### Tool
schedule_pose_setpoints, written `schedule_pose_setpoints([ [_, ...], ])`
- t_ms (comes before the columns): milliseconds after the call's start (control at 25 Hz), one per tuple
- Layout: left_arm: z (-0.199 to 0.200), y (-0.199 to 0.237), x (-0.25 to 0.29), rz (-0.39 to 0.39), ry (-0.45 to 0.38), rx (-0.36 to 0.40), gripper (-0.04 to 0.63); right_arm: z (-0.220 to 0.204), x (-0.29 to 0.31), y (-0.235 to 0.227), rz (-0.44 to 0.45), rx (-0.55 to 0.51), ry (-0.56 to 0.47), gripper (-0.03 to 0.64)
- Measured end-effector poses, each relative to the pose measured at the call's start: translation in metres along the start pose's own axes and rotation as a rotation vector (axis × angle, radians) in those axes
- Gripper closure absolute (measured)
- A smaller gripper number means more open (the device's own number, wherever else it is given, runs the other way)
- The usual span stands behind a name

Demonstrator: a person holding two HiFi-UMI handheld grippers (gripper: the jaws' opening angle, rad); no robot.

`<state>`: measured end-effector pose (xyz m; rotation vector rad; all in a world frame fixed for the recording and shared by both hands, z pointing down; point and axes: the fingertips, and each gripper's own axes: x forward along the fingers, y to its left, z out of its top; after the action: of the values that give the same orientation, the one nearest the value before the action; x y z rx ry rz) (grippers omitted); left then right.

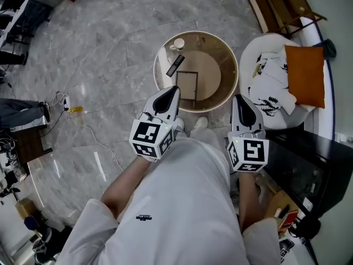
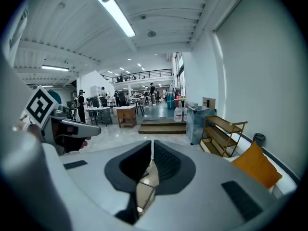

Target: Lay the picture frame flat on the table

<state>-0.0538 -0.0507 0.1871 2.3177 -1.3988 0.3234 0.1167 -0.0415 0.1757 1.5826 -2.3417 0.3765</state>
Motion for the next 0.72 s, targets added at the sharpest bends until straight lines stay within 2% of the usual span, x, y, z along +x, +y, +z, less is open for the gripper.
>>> schedule_pose_setpoints([
  [240,0.014,-0.029,-0.01,-0.068,-0.037,0.071,0.591,0.006,-0.027,-0.004,-0.053,0.016,-0.082,0.611],
  [360,0.016,-0.035,-0.015,-0.088,-0.048,0.082,0.591,0.013,-0.037,-0.004,-0.078,0.003,-0.128,0.612],
  [720,0.017,-0.05,-0.021,-0.108,-0.069,0.097,0.591,0.005,-0.052,0.002,-0.071,0.009,-0.128,0.611],
])
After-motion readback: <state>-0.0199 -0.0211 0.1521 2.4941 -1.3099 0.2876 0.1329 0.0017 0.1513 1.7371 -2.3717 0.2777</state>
